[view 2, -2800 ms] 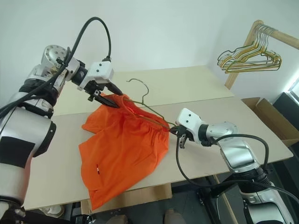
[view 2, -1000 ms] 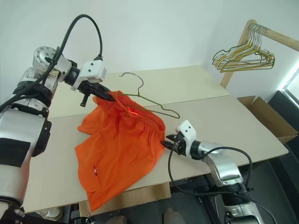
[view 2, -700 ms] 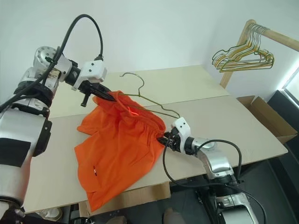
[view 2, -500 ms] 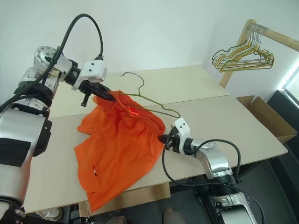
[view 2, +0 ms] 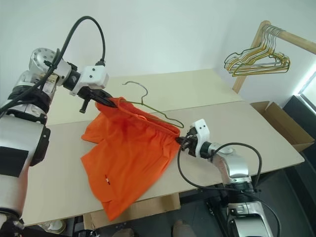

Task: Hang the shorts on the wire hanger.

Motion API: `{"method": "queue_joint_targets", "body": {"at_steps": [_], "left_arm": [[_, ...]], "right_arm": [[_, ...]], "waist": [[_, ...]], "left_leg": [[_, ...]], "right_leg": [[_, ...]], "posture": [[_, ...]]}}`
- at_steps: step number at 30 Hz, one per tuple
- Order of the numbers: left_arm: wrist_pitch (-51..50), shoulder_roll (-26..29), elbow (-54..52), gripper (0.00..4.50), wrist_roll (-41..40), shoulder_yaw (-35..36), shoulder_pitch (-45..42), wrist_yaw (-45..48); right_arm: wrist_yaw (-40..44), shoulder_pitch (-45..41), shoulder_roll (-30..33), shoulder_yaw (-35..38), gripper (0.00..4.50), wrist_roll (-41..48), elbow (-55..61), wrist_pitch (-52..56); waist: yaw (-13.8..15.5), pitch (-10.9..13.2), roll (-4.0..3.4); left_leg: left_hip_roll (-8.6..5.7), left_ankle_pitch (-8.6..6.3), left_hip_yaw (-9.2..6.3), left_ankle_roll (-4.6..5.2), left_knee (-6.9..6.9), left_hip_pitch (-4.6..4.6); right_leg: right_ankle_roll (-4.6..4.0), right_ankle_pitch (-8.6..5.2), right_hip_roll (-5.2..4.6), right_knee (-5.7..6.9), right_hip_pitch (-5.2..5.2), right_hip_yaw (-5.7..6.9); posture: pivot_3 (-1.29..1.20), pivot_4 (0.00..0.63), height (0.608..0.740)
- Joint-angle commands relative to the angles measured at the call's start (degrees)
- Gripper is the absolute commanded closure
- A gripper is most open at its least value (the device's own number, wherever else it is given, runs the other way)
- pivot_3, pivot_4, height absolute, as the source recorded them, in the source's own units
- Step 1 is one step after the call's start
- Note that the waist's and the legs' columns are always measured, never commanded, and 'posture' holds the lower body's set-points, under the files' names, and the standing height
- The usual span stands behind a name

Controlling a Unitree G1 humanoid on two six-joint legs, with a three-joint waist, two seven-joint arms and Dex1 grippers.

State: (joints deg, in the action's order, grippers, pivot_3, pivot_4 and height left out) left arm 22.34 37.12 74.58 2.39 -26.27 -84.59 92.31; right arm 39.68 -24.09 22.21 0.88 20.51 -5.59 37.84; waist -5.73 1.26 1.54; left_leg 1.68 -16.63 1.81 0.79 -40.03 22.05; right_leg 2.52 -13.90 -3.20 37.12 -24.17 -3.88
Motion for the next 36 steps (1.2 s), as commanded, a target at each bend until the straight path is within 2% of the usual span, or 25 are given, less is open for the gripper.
{"method": "queue_joint_targets", "body": {"at_steps": [1, 8, 13, 17, 21, 26, 33, 36], "left_arm": [[0.7, 2.0, -1.4, 4.5, -2.0, -0.8, -1.0, 0.2], [1.2, 2.5, -0.7, 4.5, 0.1, -0.1, -0.3, 0.2], [-2.1, 2.5, -1.4, 4.5, -5.1, 1.5, -0.1, 0.2], [-3.1, 4.5, -4.2, 4.5, -9.7, -4.2, 0.6, 0.2], [-1.2, 6.5, -4.6, 4.5, -8.9, -10.1, 0.8, 0.2], [-1.4, 7.5, -4.8, 4.5, -11.3, -12.9, 1.3, 0.2], [0.5, 6.0, -2.0, 4.5, -3.1, -8.3, 1.2, -0.1], [1.0, 5.0, -1.9, 4.5, -0.1, -6.1, 2.1, -1.4]], "right_arm": [[0.7, -0.9, 2.2, 2.3, 4.46, 0.9, -0.2, 0.3], [2.1, 0.1, 5.3, 2.3, 4.46, 1.3, 0.8, -0.2], [1.3, 0.5, 6.6, 2.4, 4.46, 0.8, -0.2, 0.1], [0.2, 0.5, 6.7, 2.3, 4.46, 0.2, -1.4, -0.2], [-0.3, 0.1, 6.9, 2.1, 4.46, -0.5, -2.6, -1.5], [-0.4, -1.1, 7.3, 1.7, 4.46, -1.2, -3.9, -2.9], [1.7, -1.5, 10.9, -0.5, 4.46, -4.9, 0.1, -10.0], [4.0, -3.0, 15.2, -2.8, 4.46, -7.7, 6.4, -11.5]], "waist": [[0.0, 0.0, 0.0], [0.0, 0.0, 0.0], [0.0, 0.0, 0.0], [0.0, 0.0, 0.0], [0.0, 0.0, 0.0], [0.1, 0.0, 0.0], [0.1, 0.0, 0.0], [0.1, 0.0, 0.0]], "left_leg": [[0.0, 0.0, 0.0, 0.0, 0.0, 0.0], [0.0, 0.0, 0.01, 0.0, -0.01, 0.0], [0.0, 0.0, 0.01, 0.0, -0.01, 0.0], [0.01, 0.0, -0.02, 0.01, -0.01, 0.0], [0.0, 0.0, -0.08, 0.01, 0.0, 0.0], [0.0, 0.0, -0.07, 0.01, -0.02, -0.01], [0.0, 0.0, 0.01, 0.01, -0.03, 0.04], [-0.01, -0.01, 0.02, 0.01, -0.03, 0.05]], "right_leg": [[0.0, 0.0, 0.0, 0.0, 0.0, 0.01], [0.0, 0.0, 0.0, 0.0, 0.0, 0.0], [0.0, 0.0, 0.0, 0.0, -0.01, 0.0], [0.0, 0.0, 0.0, 0.0, -0.01, 0.0], [0.0, 0.0, 0.0, 0.0, -0.01, -0.01], [0.0, 0.0, 0.0, -0.01, 0.0, -0.01], [0.01, 0.0, 0.0, -0.03, -0.04, -0.01], [0.01, -0.01, 0.0, -0.04, -0.05, -0.01]], "posture": [[-0.08, 0.0, 0.74], [-0.07, 0.0, 0.74], [-0.08, 0.0, 0.74], [-0.08, 0.0, 0.74], [-0.07, 0.0, 0.74], [-0.07, 0.0, 0.74], [-0.07, 0.0, 0.74], [-0.07, 0.0, 0.74]]}}
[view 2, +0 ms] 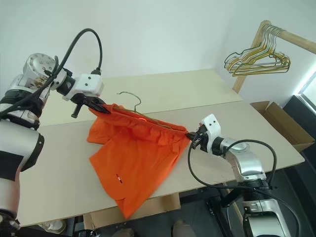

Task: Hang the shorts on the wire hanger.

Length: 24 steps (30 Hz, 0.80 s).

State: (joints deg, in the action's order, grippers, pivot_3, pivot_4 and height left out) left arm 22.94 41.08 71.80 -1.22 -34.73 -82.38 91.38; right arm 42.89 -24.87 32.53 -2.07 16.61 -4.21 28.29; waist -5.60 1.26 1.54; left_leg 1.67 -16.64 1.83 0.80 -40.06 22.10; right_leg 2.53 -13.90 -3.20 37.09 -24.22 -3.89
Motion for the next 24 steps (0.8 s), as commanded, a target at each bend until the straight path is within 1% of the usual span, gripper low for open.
{"method": "queue_joint_targets", "body": {"at_steps": [1, 3, 6, 9, 12, 16, 21, 24], "left_arm": [[0.4, 0.6, 0.9, 4.5, 3.4, 3.8, 0.3, 0.1], [-1.0, -0.9, 1.0, 4.5, 3.6, 6.3, 1.0, -1.2], [0.3, -1.9, 0.7, 4.5, 6.1, 8.1, 2.2, -4.3], [-0.4, -3.2, 0.7, 4.5, 6.7, 10.8, 3.2, -7.0], [-1.4, -4.2, 0.5, 4.5, 6.3, 13.5, 4.2, -7.1], [-2.5, -4.8, 0.0, 4.5, 6.6, 16.3, 5.3, -8.3], [-1.0, -4.4, -0.7, 4.5, 7.8, 17.2, 6.7, -5.7], [-0.9, -5.0, -0.9, 4.5, 8.2, 18.0, 7.5, -6.8]], "right_arm": [[1.5, -3.0, 6.3, -1.1, 4.46, -5.1, 7.4, -2.6], [3.1, -6.6, 7.7, -2.7, 4.46, -4.8, 12.9, -0.2], [4.3, -10.7, 9.7, -6.2, 4.46, -7.7, 16.9, 0.9], [5.6, -13.2, 11.1, -9.2, 4.46, -10.4, 18.4, 1.6], [8.3, -14.7, 12.0, -11.9, 4.46, -11.8, 19.3, 1.7], [10.3, -15.9, 13.4, -15.5, 4.46, -16.7, 19.1, -1.9], [8.8, -18.7, 10.3, -14.9, 4.46, -17.8, 16.4, -1.2], [8.9, -19.8, 9.3, -14.7, 4.46, -18.0, 16.2, -1.1]], "waist": [[0.0, 0.0, 0.0], [0.0, 0.0, -0.01], [-0.1, 0.0, -0.01], [0.0, 0.0, 0.0], [0.1, 0.0, 0.0], [0.1, 0.0, 0.0], [0.0, 0.0, 0.0], [0.0, 0.0, -0.01]], "left_leg": [[0.0, 0.0, 0.0, 0.0, 0.0, 0.0], [0.0, 0.0, 0.01, 0.0, -0.01, -0.02], [0.02, 0.0, 0.02, 0.01, 0.0, -0.09], [0.02, 0.0, 0.02, 0.01, 0.0, -0.07], [0.0, -0.01, 0.04, 0.02, -0.02, -0.01], [-0.04, -0.02, 0.03, 0.03, -0.04, 0.05], [-0.04, -0.01, 0.04, 0.03, -0.04, 0.0], [-0.04, -0.01, 0.04, 0.02, -0.03, -0.04]], "right_leg": [[0.01, 0.0, -0.01, 0.0, -0.01, 0.0], [0.01, -0.01, 0.0, -0.01, 0.0, 0.0], [0.01, -0.01, 0.02, -0.01, -0.01, -0.03], [0.01, -0.01, 0.02, 0.0, 0.0, 0.0], [0.01, -0.01, -0.03, 0.02, 0.0, 0.01], [0.02, 0.0, -0.08, 0.01, -0.02, 0.06], [0.02, 0.0, -0.07, 0.02, -0.02, 0.06], [0.02, 0.0, -0.07, 0.03, -0.01, 0.05]], "posture": [[-0.07, 0.0, 0.74], [-0.07, 0.0, 0.74], [-0.07, 0.0, 0.74], [-0.07, 0.0, 0.74], [-0.07, 0.0, 0.74], [-0.06, 0.0, 0.74], [-0.06, 0.0, 0.74], [-0.06, 0.0, 0.74]]}}
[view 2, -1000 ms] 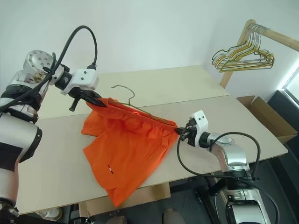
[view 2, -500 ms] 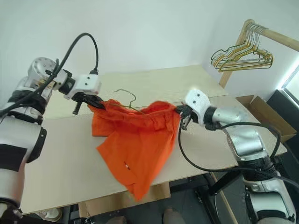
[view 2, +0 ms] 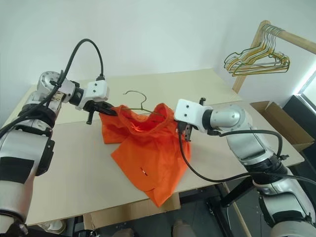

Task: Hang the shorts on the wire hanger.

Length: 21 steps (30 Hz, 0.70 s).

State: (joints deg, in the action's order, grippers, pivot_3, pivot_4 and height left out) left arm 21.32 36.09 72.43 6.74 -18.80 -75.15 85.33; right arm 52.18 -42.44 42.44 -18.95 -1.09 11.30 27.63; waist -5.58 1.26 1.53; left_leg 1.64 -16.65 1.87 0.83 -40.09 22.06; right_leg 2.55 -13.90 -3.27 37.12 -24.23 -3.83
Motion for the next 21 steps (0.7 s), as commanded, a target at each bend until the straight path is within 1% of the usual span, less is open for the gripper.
{"method": "queue_joint_targets", "body": {"at_steps": [1, 7, 10, 13, 17, 18, 21], "left_arm": [[0.5, -0.3, -1.6, 4.5, 0.1, 2.4, 0.5, -1.1], [-0.3, -1.7, -2.0, 4.5, -1.3, 5.7, 1.1, -1.0], [0.4, -1.8, -2.3, 4.5, -1.8, 7.1, 1.4, 1.5], [0.8, -1.7, -2.6, 4.5, -1.7, 7.9, 1.8, 3.1], [1.2, -2.0, -2.8, 4.5, -1.7, 8.9, 2.1, 3.9], [0.9, -2.1, -2.8, 4.5, -1.7, 9.1, 2.1, 3.5], [1.3, -2.4, -3.0, 4.5, -1.7, 9.6, 2.0, 2.6]], "right_arm": [[-0.1, -2.4, -1.1, 2.4, 4.46, 0.3, 1.0, 0.1], [0.1, -1.1, -1.4, 0.0, 4.46, -2.6, 0.7, -3.5], [-2.6, -0.8, -2.0, -0.6, 4.46, -5.9, -1.5, -6.7], [-2.6, -0.2, -1.6, -1.1, 3.82, -8.2, -2.9, -10.0], [-4.3, -0.2, -2.4, -1.3, 2.5, -11.2, -5.3, -12.4], [-3.4, 0.0, -2.4, -1.1, 2.17, -10.7, -5.5, -12.3], [-0.3, 0.9, -2.8, 0.4, 2.17, -7.3, -4.6, -11.0]], "waist": [[0.0, 0.0, 0.0], [0.1, 0.0, 0.0], [0.0, 0.0, 0.0], [0.0, 0.0, 0.0], [-0.1, 0.0, 0.0], [-0.1, 0.0, 0.0], [-0.1, 0.0, 0.0]], "left_leg": [[0.0, 0.0, -0.01, 0.0, 0.0, 0.0], [-0.01, 0.0, -0.04, 0.0, -0.05, 0.11], [-0.02, 0.0, -0.04, 0.0, -0.04, 0.1], [-0.02, 0.0, -0.03, 0.0, -0.04, 0.07], [-0.02, 0.0, -0.03, 0.0, -0.04, 0.05], [-0.02, 0.0, -0.03, 0.0, -0.04, 0.05], [-0.02, 0.0, -0.05, 0.0, -0.04, 0.06]], "right_leg": [[0.0, 0.0, 0.0, 0.01, 0.01, 0.0], [0.01, 0.01, -0.04, 0.01, -0.01, 0.07], [0.01, 0.01, -0.05, 0.01, -0.01, 0.07], [0.01, 0.01, -0.04, 0.02, 0.0, 0.07], [0.01, 0.01, -0.03, 0.02, 0.01, 0.06], [0.01, 0.01, -0.03, 0.02, 0.01, 0.06], [0.01, 0.01, -0.04, 0.03, 0.01, 0.06]], "posture": [[-0.06, 0.0, 0.74], [-0.07, 0.0, 0.74], [-0.07, 0.0, 0.74], [-0.07, 0.0, 0.74], [-0.07, 0.0, 0.74], [-0.07, 0.0, 0.74], [-0.07, 0.0, 0.74]]}}
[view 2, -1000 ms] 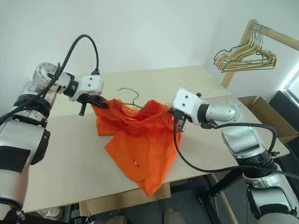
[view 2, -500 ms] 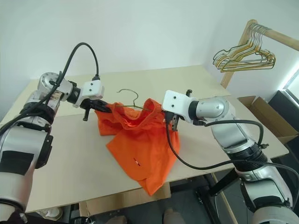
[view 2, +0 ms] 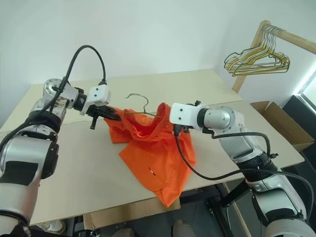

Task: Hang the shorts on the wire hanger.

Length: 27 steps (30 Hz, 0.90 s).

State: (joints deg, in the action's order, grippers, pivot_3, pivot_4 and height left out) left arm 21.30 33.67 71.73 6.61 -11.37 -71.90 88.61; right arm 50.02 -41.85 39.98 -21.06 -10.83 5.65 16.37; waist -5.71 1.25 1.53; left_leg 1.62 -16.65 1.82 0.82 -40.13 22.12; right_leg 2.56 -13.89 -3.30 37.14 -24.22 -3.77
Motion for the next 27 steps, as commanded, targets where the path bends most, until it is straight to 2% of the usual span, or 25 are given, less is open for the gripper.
{"method": "queue_joint_targets", "body": {"at_steps": [1, 6, 17, 27], "left_arm": [[1.4, -0.2, -2.3, 4.5, -1.8, 2.5, -1.3, -0.8], [1.8, -0.8, -2.5, 4.5, -2.4, 3.7, -1.7, -1.1], [3.8, -0.6, -2.6, 4.5, -1.0, 3.8, -1.0, -1.6], [2.2, -1.1, -3.4, 4.5, -3.0, 5.2, -0.5, 3.6]], "right_arm": [[2.5, 0.3, -0.5, 2.8, 2.17, 3.2, 1.2, 1.3], [5.6, 0.8, -0.3, 3.4, 2.17, 5.3, 1.3, 3.5], [13.7, 3.0, -0.7, 7.2, 2.17, 16.2, 3.0, 4.7], [7.3, -0.9, -3.9, 6.5, 2.17, 12.8, -1.5, 11.7]], "waist": [[0.0, 0.0, 0.0], [0.0, 0.0, 0.0], [0.0, 0.0, 0.0], [0.0, 0.0, -0.01]], "left_leg": [[0.0, 0.0, 0.0, 0.0, 0.0, 0.0], [-0.01, 0.0, -0.03, 0.0, 0.0, -0.01], [-0.01, 0.0, -0.05, 0.0, 0.0, -0.03], [0.0, 0.0, -0.04, 0.0, -0.01, -0.04]], "right_leg": [[0.0, 0.0, 0.0, 0.0, 0.01, 0.0], [0.0, 0.01, -0.01, -0.01, 0.03, 0.01], [0.0, 0.01, -0.01, 0.01, 0.05, 0.01], [0.0, 0.0, 0.0, 0.03, 0.04, 0.01]], "posture": [[-0.07, 0.0, 0.74], [-0.07, 0.0, 0.74], [-0.07, 0.0, 0.74], [-0.07, 0.0, 0.74]]}}
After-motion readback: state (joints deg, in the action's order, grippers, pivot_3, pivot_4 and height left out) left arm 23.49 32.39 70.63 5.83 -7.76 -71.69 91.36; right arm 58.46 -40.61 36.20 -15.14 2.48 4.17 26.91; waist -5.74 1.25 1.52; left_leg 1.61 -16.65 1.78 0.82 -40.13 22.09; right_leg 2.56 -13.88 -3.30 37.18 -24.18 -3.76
